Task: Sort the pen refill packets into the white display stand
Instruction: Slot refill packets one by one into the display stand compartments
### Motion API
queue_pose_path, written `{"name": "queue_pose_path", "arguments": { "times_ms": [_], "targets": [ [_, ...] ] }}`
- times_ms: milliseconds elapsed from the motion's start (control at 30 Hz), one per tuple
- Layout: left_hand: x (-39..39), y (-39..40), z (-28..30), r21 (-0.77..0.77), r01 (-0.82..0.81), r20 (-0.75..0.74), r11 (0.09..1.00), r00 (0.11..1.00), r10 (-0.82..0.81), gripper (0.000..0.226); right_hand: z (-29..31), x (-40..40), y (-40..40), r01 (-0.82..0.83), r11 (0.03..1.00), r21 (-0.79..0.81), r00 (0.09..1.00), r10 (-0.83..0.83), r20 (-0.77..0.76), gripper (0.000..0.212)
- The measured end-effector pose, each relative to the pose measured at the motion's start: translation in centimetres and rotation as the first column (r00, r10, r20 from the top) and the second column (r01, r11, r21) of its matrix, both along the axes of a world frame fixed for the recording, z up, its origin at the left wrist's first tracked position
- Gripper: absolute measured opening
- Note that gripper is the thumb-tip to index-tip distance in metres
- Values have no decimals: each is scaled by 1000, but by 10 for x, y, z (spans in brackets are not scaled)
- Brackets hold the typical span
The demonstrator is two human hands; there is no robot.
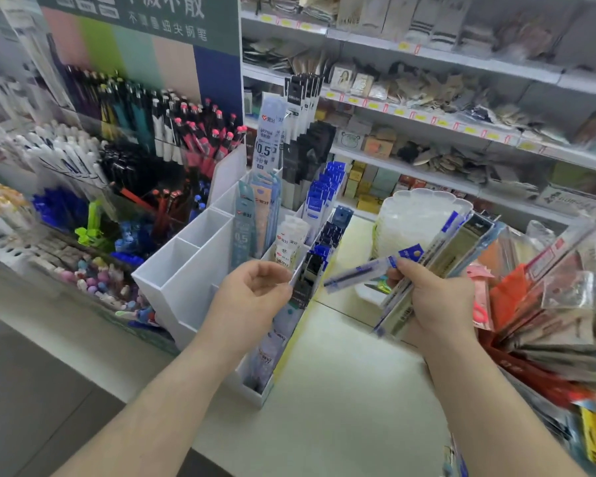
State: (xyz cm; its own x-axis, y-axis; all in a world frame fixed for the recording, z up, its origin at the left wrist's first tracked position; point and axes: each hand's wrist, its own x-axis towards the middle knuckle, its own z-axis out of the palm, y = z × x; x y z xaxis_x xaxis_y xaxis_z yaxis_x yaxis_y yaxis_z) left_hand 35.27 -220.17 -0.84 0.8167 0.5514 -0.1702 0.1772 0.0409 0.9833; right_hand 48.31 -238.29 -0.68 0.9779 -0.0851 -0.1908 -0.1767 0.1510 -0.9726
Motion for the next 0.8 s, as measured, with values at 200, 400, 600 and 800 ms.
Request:
{"name": "queue_pose_path", "arguments": {
  "times_ms": [200,400,600,800],
  "targets": [
    [-1,-2,-4,0,20,-46,1000,999,-20,19,-29,12,16,52,988,-148,998,-47,39,14],
    [-6,-2,-6,-21,0,-46,1000,999,-1,19,-47,17,40,38,983,-181,999,-35,21,17],
    [-9,-4,-8,-46,4,-49,999,999,-6,19,-61,24,63,-38,957,-286,998,54,45,21],
    [-15,-2,-6,-32,14,-70,999,997,-16,19,-73,20,73,-149,865,-479,982,188,35,17]
  ]
}}
